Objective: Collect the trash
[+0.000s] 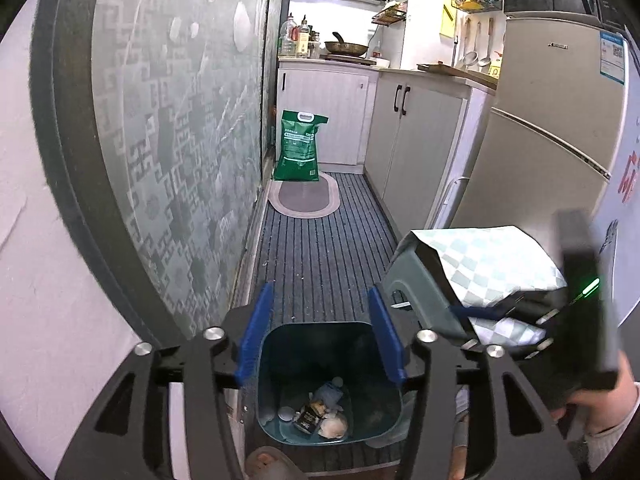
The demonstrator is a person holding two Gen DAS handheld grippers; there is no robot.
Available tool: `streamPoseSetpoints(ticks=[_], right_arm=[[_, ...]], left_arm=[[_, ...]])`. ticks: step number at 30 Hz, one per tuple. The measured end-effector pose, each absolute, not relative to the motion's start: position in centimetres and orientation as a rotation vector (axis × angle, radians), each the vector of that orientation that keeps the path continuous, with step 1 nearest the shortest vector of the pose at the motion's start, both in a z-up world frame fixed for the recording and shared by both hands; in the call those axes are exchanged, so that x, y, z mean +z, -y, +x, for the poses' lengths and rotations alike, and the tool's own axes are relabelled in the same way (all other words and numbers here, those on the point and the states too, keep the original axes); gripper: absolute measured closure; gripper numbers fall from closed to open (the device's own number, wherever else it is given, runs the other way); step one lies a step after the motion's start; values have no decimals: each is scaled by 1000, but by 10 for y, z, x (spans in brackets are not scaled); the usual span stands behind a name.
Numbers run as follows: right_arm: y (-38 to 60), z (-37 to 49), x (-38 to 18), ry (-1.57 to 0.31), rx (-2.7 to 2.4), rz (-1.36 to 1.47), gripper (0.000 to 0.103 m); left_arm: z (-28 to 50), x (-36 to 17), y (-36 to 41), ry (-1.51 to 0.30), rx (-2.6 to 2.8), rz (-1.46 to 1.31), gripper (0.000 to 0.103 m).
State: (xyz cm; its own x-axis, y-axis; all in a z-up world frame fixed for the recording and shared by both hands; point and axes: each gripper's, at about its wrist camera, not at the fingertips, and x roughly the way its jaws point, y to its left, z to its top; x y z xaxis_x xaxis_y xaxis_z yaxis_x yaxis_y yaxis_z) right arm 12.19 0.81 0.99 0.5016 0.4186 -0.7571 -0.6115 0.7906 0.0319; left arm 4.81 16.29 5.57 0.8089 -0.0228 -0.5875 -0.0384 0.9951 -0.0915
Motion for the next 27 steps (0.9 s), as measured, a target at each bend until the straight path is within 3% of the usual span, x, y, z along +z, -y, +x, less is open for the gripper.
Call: streamPoseSetpoints(ticks=[4,8,12,27], right_arm=[[29,106,38,-736,575,-225,39],[64,91,55,-670,557,-204,15],[100,84,60,-626,535,-185,5],[117,65,33,-672,519,-206,4]], left_arm=[[40,51,-152,-626,40,-109,27],[27,50,-143,-591,50,-131,6],[17,45,-130,-566,79,-103,3],[14,24,-106,-610,99,-101,3]])
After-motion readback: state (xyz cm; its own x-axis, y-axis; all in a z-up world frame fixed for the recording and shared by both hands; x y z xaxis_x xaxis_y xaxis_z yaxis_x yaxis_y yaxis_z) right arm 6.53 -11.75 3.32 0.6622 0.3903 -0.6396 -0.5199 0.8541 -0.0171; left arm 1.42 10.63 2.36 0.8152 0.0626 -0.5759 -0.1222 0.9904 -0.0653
